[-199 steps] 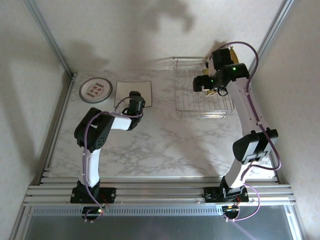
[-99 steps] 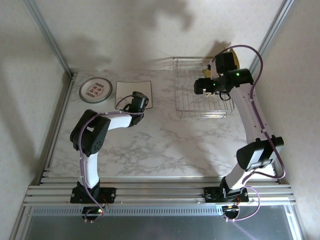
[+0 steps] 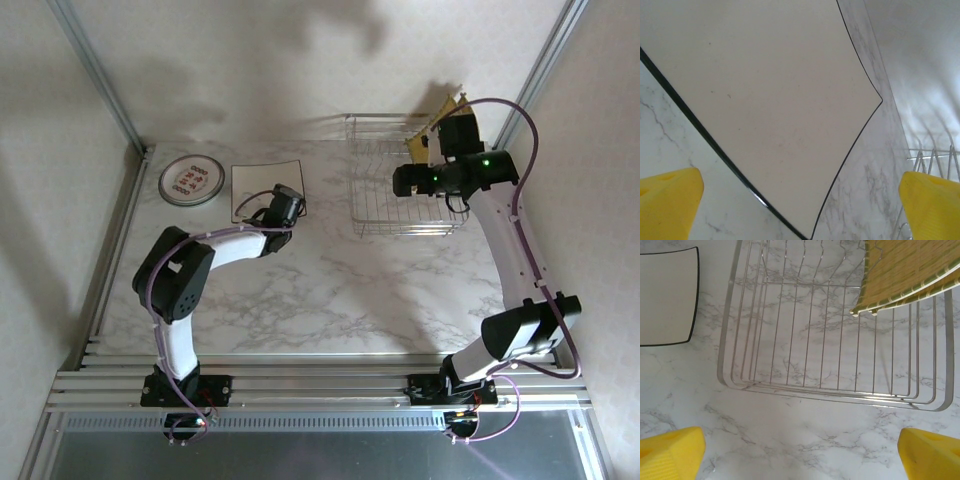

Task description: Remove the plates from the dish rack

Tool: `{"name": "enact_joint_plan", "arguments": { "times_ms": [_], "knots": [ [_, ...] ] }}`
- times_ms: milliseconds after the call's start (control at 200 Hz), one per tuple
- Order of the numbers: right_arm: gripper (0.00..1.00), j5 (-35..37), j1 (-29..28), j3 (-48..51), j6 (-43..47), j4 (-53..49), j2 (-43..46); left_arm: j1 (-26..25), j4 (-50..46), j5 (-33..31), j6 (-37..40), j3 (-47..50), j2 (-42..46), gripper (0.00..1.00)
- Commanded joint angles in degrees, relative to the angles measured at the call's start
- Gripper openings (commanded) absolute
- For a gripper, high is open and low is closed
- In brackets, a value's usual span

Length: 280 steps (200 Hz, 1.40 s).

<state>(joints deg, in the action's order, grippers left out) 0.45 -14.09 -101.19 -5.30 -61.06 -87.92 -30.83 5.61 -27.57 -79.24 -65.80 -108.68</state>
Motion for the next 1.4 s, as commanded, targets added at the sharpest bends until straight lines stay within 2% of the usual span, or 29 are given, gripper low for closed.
{"name": "enact_joint_plan", "arguments": {
  "times_ms": [0, 110, 160, 250, 340, 435, 586, 761, 911, 1111, 1397],
  "knots": [
    [0.99, 1.38, 0.99, 0.35, -0.15, 0.46, 1.37, -0.43, -4.25, -3.84, 12.97, -2.97, 4.35, 1.0],
    [0.99, 1.49, 2.89, -1.62, -0.06, 0.03, -0.34, 1.37, -6.5, 0.35, 31.85, -7.84, 7.36, 1.0],
    [0.99, 1.9, 3.64, -2.86, 0.02, -0.31, -1.69, 2.88, -8.41, 6.12, 41.1, -10.65, 8.24, 1.0],
    [0.99, 2.62, 5.18, -3.9, 0.29, 0.06, -3.75, 4.97, -18.82, 14.49, 53.35, -17.87, 8.65, 1.0],
    [0.99, 2.79, 6.93, -4.53, 0.78, 1.01, -5.39, 5.86, -31.29, 18.13, 61.81, -25.21, 8.19, 0.99],
    [0.99, 3.3, 8.78, -8.49, 1.73, -0.27, -8.66, 6.84, -41.59, 20.62, 67.15, -30.78, 7.28, 1.0],
    [0.99, 4.23, 11.18, -19.32, 3.85, -3.91, -15.33, 8.61, -50.92, 24.91, 71.07, -36.67, 5.55, 1.0],
    [0.99, 5.17, 12.41, -32.74, 5.42, -7.78, -24.03, 11.4, -52.53, 30.25, 73.99, -38.55, 5.02, 1.0],
    [0.99, 5.89, 12.77, -40.16, 6.18, -8.74, -30.42, 13.37, -53.53, 31.76, 75.0, -40.44, 3.43, 1.0],
    [0.97, 5.8, 12.86, -46.88, 6.27, -9.39, -36.57, 14.65, -53.98, 31.88, 75.7, -41.67, 1.72, 1.0],
    [0.97, 9.79, 12.96, -49.9, 5.09, -8.3, -41.68, 16.57, -53.81, 32.83, 76.59, -43.23, 1.24, 0.99]
  ]
}}
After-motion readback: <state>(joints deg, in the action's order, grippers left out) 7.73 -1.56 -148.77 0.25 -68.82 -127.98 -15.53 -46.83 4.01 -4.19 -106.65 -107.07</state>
